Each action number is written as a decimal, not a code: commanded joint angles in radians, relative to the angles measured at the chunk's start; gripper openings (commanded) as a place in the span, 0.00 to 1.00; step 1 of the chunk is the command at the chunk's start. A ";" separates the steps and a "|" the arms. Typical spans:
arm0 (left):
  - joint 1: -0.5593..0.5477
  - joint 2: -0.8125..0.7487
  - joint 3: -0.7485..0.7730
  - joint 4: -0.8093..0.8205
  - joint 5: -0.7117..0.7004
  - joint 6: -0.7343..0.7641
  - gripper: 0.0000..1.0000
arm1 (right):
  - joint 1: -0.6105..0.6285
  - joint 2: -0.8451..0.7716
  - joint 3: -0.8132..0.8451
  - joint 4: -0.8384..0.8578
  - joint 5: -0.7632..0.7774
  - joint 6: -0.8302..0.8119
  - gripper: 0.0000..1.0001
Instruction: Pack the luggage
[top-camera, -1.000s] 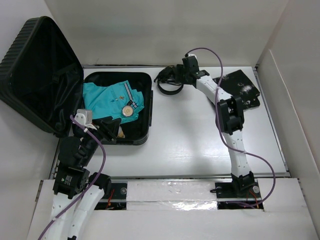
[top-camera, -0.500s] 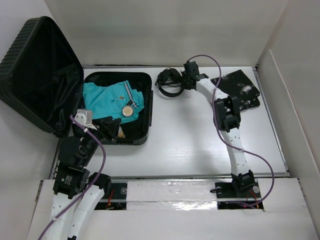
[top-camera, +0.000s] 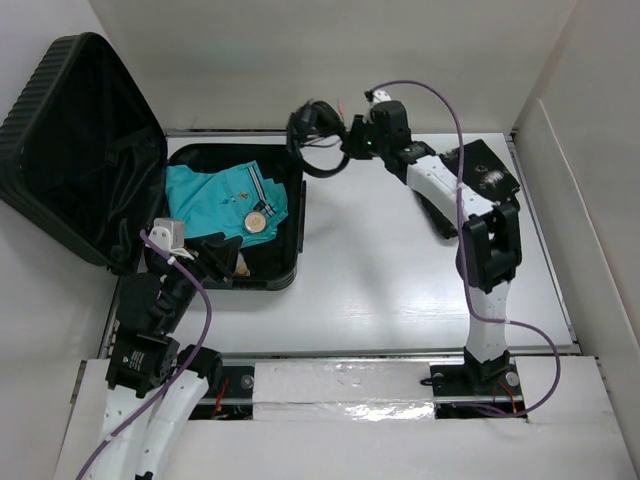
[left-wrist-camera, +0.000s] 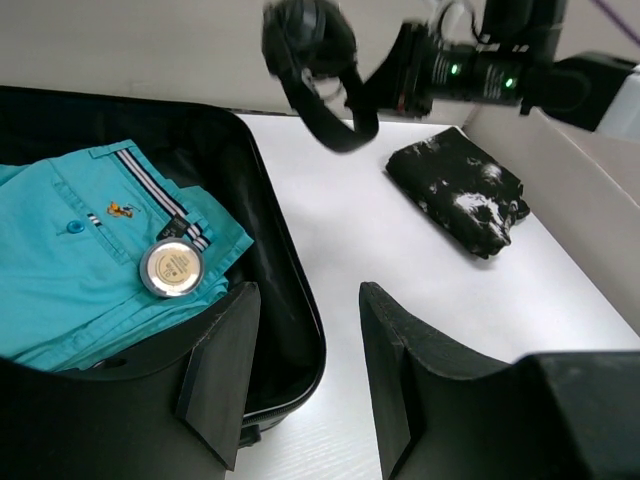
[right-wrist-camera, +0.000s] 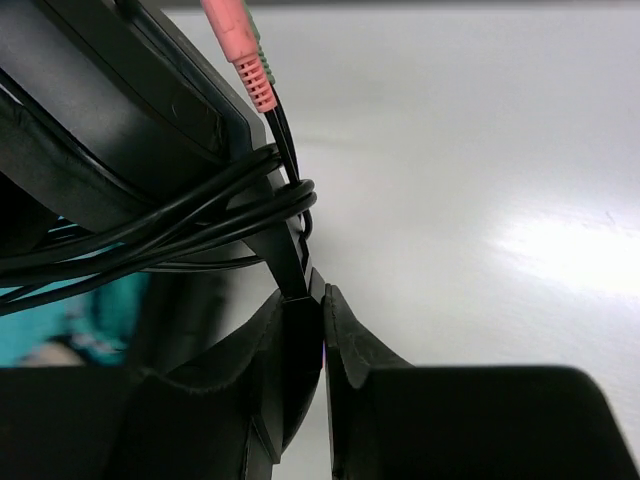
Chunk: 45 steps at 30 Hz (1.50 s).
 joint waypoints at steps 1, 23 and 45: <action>0.005 0.005 0.028 0.040 0.004 0.001 0.42 | 0.121 -0.044 0.131 0.090 -0.098 -0.019 0.00; 0.014 0.004 0.027 0.043 0.012 0.001 0.42 | 0.060 -0.194 -0.177 0.260 0.067 0.038 0.27; 0.014 0.008 0.025 0.054 0.029 0.003 0.42 | -0.243 -0.006 -0.218 -0.192 0.383 -0.139 0.71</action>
